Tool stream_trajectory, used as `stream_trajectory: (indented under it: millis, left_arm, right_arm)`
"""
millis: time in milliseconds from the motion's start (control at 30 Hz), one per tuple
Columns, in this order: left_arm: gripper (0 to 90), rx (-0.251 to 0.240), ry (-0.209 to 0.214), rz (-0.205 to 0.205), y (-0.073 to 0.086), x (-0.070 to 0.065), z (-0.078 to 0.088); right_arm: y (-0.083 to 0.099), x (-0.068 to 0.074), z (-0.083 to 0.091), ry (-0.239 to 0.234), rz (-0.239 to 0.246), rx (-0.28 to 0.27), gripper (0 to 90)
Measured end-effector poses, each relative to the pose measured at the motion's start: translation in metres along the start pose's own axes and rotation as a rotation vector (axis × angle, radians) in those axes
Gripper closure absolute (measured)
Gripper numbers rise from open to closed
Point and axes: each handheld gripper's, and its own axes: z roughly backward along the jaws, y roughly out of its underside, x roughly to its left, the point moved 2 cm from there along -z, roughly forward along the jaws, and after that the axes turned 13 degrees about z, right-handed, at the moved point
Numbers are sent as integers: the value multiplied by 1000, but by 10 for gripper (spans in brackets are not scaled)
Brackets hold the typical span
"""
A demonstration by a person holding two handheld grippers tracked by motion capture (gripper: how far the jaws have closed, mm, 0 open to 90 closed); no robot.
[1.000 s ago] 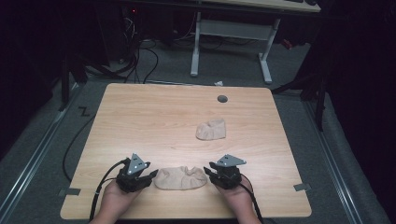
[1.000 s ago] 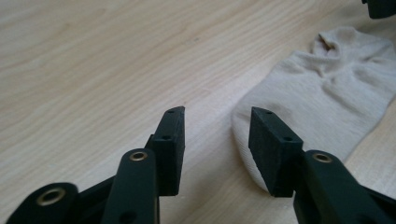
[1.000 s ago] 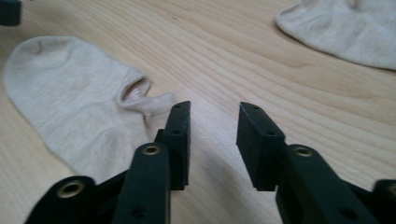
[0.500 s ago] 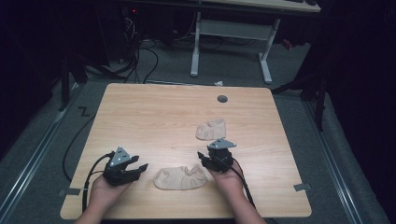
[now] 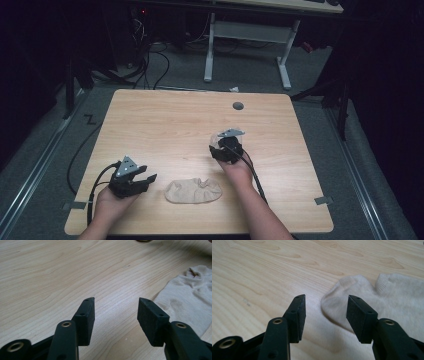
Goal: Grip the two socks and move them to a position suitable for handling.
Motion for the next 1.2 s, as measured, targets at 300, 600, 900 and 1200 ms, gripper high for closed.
stream_trajectory:
  millis: [300, 600, 900, 1200]
  left_arm:
    - [485, 5, 4, 4, 1, 0, -1]
    - [484, 21, 6, 3, 3, -1, -5]
    - [484, 12, 1, 10, 2, 0, -2]
    - [480, 17, 0, -12, 3, -2, -3]
  right_arm:
    - [-14, -6, -29, -15, -34, 33, 504]
    - [-8, -9, -38, -9, -30, 81, 552]
    - [-8, -9, -38, 26, 4, 101, 658]
    - [-8, -9, -38, 58, 24, 102, 779]
